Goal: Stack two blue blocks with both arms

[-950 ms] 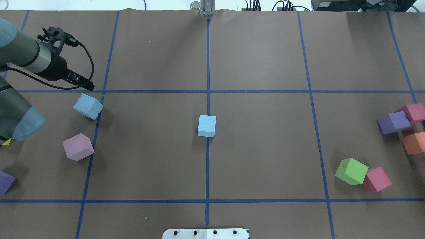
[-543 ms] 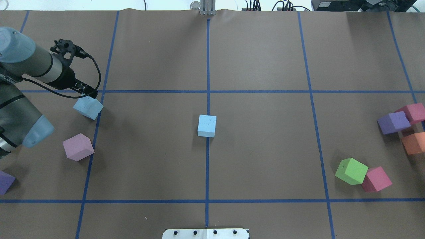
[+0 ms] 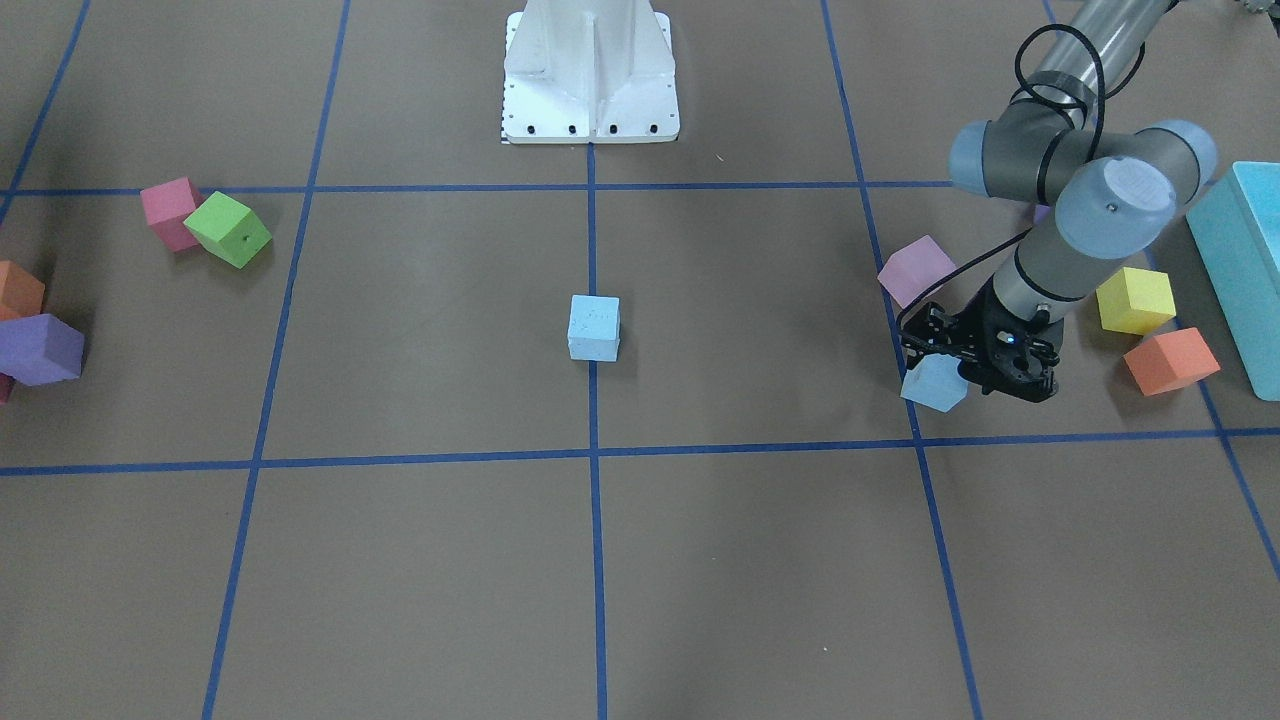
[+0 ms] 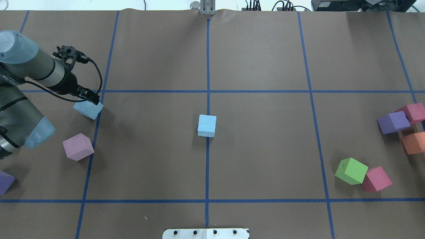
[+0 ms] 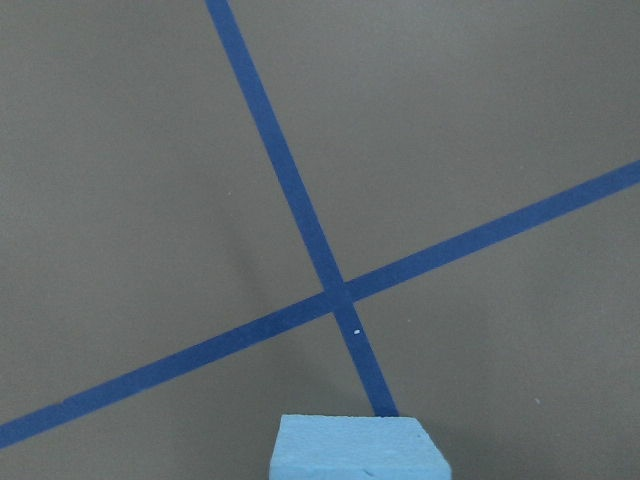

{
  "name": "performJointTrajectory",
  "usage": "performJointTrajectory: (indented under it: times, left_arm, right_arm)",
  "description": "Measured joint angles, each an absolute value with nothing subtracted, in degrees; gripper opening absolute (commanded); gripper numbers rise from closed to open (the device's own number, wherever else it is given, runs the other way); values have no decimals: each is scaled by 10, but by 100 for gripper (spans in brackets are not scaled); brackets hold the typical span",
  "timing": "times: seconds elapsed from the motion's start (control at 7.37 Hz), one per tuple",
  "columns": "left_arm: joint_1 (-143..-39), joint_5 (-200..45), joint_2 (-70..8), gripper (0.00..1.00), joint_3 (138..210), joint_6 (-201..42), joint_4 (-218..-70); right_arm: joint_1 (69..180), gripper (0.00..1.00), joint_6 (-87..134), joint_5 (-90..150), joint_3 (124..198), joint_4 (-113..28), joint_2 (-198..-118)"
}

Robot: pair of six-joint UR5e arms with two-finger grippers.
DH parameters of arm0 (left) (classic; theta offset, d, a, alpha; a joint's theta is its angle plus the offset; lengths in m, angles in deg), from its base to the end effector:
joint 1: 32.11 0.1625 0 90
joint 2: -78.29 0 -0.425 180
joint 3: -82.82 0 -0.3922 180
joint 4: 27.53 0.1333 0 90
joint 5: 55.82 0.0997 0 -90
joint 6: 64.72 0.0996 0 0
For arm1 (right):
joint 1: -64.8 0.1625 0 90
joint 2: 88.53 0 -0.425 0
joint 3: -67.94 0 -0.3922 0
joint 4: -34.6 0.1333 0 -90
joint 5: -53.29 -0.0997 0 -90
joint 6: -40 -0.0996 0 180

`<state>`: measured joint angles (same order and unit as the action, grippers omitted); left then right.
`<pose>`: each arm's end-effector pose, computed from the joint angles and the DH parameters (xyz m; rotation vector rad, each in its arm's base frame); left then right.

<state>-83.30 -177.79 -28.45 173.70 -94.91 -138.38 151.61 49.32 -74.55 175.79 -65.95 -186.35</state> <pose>0.3301 -0.5389 0.4549 0.2355 0.8152 0.3286 0.0483 -0.4307 0.5948 0.0266 -0.6612 -0.2073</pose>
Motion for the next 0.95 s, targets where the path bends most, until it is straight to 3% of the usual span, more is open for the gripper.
performJointTrajectory:
  times: [0.27, 0.41, 0.54, 0.81, 0.95]
  left_arm:
    - [-830, -1779, -285, 98, 1713, -950, -1397]
    - [-829, -1779, -285, 91, 1694, -951, -1418]
    - [-828, -1780, -286, 71, 1678, -955, -1443]
    - [-827, -1780, -286, 15, 1667, -966, -1467]
    - [-827, -1780, -286, 0, 1669, -968, -1470]
  right_arm:
    - [1516, 100, 493, -745, 1757, -659, -1864]
    - [1516, 100, 493, -745, 1756, -660, -1864]
    - [1516, 100, 493, -745, 1754, -659, -1864]
    - [1515, 100, 493, -745, 1752, -659, -1863]
    - [1515, 100, 493, -745, 1752, -659, -1863]
